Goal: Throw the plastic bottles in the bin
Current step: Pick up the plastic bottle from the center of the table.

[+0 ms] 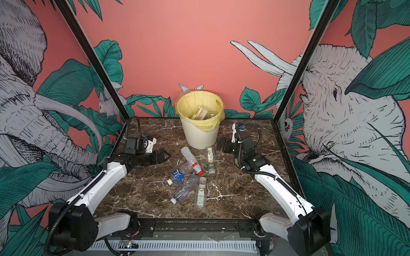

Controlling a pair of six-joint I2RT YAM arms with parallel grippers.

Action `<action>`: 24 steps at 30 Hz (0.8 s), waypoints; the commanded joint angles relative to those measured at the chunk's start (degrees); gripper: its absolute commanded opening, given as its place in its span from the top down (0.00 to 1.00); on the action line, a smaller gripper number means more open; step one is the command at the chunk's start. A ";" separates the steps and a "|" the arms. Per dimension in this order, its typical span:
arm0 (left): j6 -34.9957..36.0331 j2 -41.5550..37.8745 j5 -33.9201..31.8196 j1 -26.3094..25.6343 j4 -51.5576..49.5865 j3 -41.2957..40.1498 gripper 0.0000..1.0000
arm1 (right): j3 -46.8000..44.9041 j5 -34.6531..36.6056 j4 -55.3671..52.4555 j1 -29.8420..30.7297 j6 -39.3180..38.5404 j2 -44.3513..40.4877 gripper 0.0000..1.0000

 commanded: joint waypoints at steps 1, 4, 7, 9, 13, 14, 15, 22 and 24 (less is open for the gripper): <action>0.58 0.07 1.53 -0.54 -2.17 -1.46 0.01 | -0.65 -1.66 3.12 0.20 1.57 0.59 0.01; 0.27 0.20 0.56 -2.42 -1.74 -2.23 0.01 | -1.46 -2.82 3.71 0.18 2.13 1.28 0.01; 0.40 0.49 -1.72 -5.02 -1.85 -2.34 0.01 | -2.04 -3.59 3.89 0.24 2.68 1.76 0.01; 0.69 1.04 -2.82 -6.25 -2.02 -2.27 0.01 | -2.39 -3.89 3.89 0.21 2.92 1.73 0.01; 1.36 2.54 -4.21 -7.65 -1.98 -1.67 0.01 | -3.59 -3.77 4.07 0.23 2.94 1.30 0.01; 1.56 2.98 -4.50 -7.95 -2.17 -1.29 0.01 | -3.84 -3.63 4.27 0.18 2.96 1.25 0.01; 1.80 3.44 -4.70 -8.36 -2.35 -0.79 0.01 | -4.10 -3.70 4.42 0.18 2.97 1.26 0.01; 3.54 5.60 -5.61 -10.94 -2.68 -0.48 0.01 | -4.47 -4.34 5.10 0.23 3.40 2.08 0.01; 4.46 5.98 -5.29 -10.99 -3.05 -0.48 0.01 | -4.71 -4.48 5.58 0.17 3.88 2.26 0.01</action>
